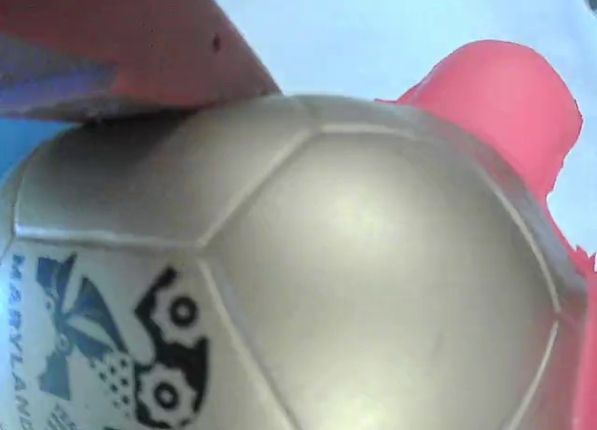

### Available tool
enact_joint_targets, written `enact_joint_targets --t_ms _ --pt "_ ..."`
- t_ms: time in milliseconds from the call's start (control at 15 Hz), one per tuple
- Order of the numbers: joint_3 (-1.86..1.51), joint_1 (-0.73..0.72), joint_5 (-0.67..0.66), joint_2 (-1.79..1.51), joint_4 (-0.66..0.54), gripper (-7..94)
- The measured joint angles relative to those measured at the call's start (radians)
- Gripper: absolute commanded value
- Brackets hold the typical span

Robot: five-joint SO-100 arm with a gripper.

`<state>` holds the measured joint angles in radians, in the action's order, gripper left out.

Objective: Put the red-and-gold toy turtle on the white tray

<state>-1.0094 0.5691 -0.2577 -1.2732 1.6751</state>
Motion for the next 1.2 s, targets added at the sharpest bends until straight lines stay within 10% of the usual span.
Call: enact_joint_targets --t_ms 1200 --pt "0.245 0.040 0.152 0.336 -0.002 0"
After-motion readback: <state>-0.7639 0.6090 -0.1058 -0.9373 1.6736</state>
